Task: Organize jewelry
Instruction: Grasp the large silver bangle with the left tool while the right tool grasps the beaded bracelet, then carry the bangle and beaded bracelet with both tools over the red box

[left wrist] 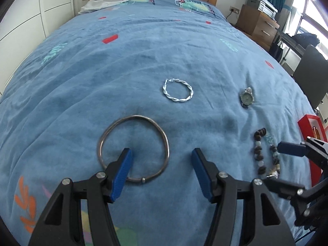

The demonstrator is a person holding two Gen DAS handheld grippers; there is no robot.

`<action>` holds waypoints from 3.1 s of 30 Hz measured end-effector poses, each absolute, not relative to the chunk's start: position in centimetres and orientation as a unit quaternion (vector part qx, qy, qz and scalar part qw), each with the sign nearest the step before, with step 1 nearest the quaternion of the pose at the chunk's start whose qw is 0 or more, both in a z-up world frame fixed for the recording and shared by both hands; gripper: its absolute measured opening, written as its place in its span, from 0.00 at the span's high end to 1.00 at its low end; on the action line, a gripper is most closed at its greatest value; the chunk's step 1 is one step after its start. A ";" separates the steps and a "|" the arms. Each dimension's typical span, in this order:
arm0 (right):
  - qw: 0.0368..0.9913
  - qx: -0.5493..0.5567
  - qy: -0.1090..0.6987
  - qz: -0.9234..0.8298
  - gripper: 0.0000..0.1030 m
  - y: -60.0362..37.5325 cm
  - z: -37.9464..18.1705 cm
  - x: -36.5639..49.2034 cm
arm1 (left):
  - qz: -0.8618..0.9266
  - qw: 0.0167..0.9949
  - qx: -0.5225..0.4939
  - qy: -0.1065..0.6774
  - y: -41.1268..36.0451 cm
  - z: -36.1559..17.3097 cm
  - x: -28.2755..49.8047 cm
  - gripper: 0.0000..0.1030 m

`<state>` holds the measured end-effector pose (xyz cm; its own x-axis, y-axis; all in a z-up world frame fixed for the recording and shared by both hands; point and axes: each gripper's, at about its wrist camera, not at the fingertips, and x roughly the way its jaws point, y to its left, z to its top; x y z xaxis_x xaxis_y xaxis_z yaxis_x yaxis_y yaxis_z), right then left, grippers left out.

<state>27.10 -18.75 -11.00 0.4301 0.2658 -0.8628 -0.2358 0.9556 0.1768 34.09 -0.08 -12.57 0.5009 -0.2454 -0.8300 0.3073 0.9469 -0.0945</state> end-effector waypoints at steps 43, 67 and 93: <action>0.868 0.010 0.468 0.165 0.89 -19.9 -4.4 22.0 | -0.230 0.874 -0.026 0.427 -0.8 -4.7 26.9 0.97; 0.899 0.014 0.426 0.096 0.89 -28.3 1.6 15.9 | -0.293 0.873 0.013 0.389 -9.0 2.5 21.5 0.97; 0.886 0.061 0.460 0.003 0.89 -47.9 -2.0 12.6 | -0.393 0.815 0.045 0.422 -33.0 -0.2 20.9 0.97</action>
<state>12.63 -47.88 -2.05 0.5777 0.0615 -0.8139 0.0507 0.9925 0.1110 20.90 -32.97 -0.19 0.3340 -0.6032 -0.7243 0.6794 0.6867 -0.2586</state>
